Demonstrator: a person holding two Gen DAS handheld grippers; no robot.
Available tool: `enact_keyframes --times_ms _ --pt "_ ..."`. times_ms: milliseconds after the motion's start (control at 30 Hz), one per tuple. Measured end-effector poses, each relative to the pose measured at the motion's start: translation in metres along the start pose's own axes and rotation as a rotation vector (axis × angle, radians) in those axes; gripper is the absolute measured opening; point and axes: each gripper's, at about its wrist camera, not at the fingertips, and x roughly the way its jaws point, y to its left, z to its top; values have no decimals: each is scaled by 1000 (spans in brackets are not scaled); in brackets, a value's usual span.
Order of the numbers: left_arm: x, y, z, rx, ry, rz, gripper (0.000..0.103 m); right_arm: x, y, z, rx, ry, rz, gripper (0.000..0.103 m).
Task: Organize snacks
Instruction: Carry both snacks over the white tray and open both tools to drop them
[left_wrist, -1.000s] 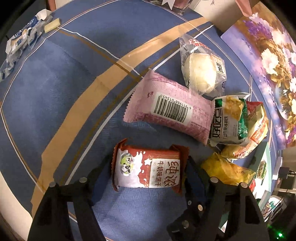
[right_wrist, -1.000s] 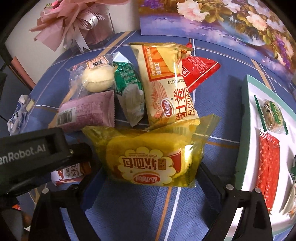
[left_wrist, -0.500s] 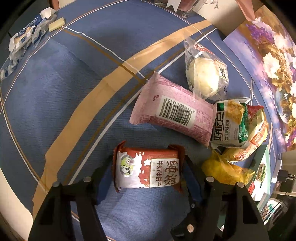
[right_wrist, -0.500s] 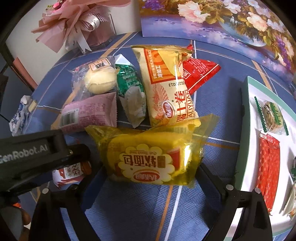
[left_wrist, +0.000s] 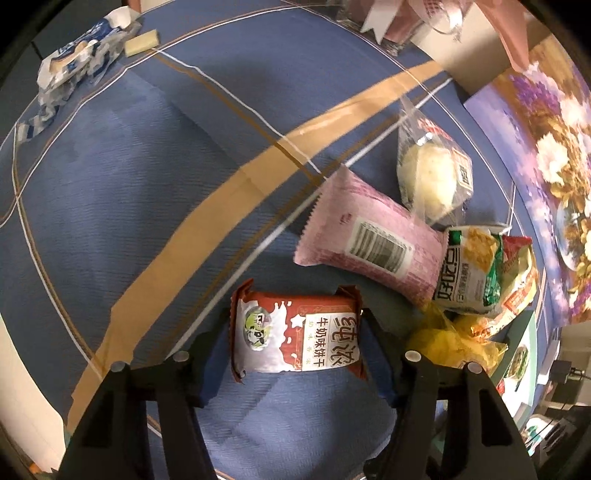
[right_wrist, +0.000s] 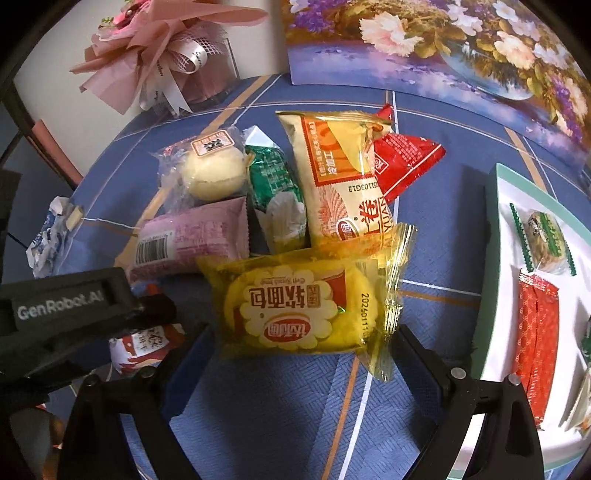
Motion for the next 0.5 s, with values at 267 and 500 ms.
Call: enact_keyframes --times_ms 267,500 --pt "-5 6 0 -12 -12 -5 66 1 -3 1 22 -25 25 83" --pt "-31 3 1 -9 -66 -41 66 -15 -6 2 30 -45 49 74"
